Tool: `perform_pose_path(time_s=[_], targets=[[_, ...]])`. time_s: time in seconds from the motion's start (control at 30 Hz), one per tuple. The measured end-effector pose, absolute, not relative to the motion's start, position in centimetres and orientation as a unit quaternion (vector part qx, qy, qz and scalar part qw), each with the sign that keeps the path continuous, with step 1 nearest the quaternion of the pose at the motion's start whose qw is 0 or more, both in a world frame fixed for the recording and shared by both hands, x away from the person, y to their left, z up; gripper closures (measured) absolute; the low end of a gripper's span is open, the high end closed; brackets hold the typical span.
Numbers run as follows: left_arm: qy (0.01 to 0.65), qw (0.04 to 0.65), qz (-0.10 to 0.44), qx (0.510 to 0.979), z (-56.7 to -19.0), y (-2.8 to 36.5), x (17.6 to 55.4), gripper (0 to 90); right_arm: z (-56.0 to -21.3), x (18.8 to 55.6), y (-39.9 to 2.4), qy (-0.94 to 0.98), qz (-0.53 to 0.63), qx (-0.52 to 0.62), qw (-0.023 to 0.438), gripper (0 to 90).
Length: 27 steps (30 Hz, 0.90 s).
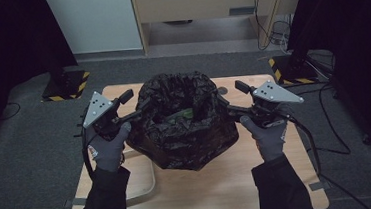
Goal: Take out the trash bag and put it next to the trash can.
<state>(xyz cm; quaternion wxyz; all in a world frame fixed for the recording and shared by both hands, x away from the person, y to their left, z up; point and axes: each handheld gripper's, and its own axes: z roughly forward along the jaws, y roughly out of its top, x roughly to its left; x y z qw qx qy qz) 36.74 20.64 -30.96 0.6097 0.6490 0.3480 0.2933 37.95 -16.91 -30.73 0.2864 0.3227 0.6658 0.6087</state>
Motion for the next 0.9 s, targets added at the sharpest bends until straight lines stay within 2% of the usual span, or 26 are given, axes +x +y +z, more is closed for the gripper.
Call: perform_pose_path(time_s=[0.33,0.9], targets=[[0.351,0.605,0.288,0.654,-31.3,20.3,37.1,33.8,-30.7,38.4,-15.3,0.676,0.611,0.314,0.267,27.8],[0.355,0.601,0.275,0.661,-31.5,19.4,37.5,36.3,-31.1,38.8,-14.7,0.677,0.622,0.316,0.233,41.2]])
